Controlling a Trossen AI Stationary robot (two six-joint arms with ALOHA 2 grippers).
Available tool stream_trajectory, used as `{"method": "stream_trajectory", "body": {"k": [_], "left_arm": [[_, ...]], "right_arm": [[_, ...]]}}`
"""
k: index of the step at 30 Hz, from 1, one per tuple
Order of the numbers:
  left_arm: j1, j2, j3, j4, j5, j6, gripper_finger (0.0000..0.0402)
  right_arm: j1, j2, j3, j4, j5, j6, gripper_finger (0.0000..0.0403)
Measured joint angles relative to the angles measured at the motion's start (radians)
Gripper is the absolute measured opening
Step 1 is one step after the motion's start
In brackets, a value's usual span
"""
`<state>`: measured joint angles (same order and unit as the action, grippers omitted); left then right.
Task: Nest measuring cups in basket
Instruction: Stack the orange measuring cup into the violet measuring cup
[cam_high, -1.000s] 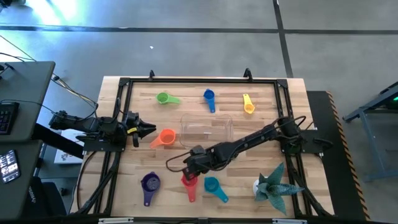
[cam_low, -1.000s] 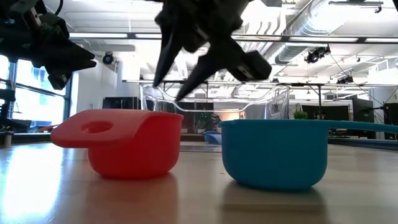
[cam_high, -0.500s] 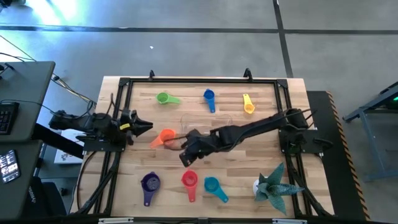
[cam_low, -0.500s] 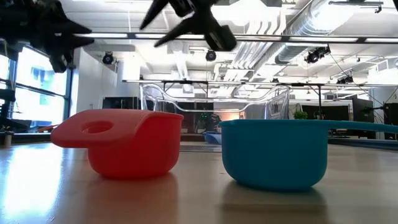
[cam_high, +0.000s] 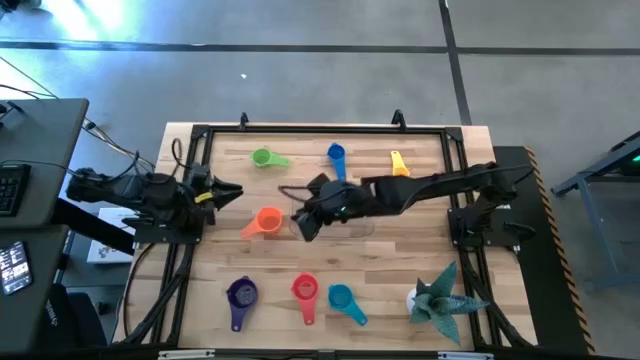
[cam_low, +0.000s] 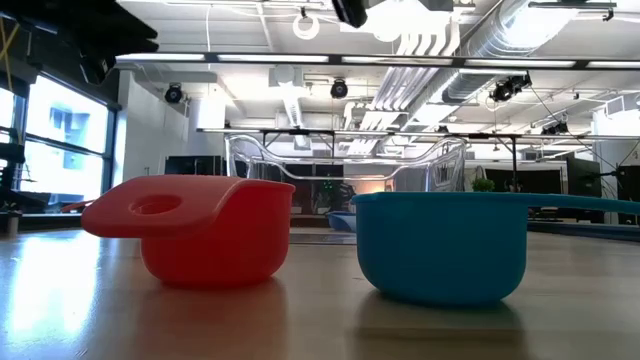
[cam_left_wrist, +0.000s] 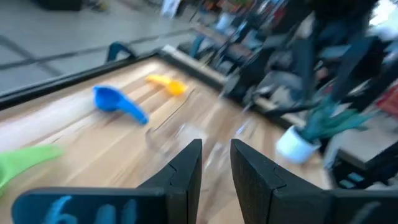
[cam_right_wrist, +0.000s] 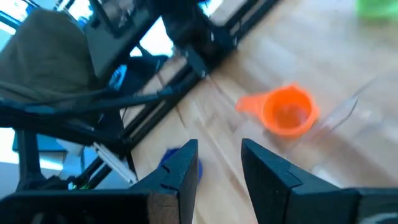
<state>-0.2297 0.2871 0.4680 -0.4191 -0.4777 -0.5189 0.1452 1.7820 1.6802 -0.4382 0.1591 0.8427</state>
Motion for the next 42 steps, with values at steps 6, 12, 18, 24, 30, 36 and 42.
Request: {"method": "stream_trajectory", "body": {"k": [6,12,18,24,30,36,42], "left_arm": [[0.004,0.163,0.108,-0.165,-0.045,-0.167,0.0074],[0.048,0.312,0.157,-0.24,-0.014,-0.329,0.0074],[0.116,0.432,0.157,-0.242,0.076,-0.405,0.0074],[0.198,0.535,0.157,-0.241,0.168,-0.441,0.0074],[0.257,0.622,0.157,-0.24,0.209,-0.45,0.0074],[0.293,0.699,0.157,-0.234,0.266,-0.468,0.0074],[0.296,0.752,0.157,-0.23,0.266,-0.475,0.0074]], "right_arm": [[-0.041,-0.1,0.0,-0.007,0.045,-0.11,0.0114],[-0.101,-0.2,0.0,-0.014,0.05,-0.197,0.0114],[-0.168,-0.284,0.0,-0.019,0.05,-0.263,0.0114],[-0.227,-0.353,0.0,-0.022,0.049,-0.359,0.0114],[-0.257,-0.381,0.0,-0.07,0.042,-0.442,0.0114],[-0.279,-0.381,0.0,-0.164,0.04,-0.459,0.0114],[-0.295,-0.381,0.0,-0.24,0.039,-0.459,0.0114]]}}
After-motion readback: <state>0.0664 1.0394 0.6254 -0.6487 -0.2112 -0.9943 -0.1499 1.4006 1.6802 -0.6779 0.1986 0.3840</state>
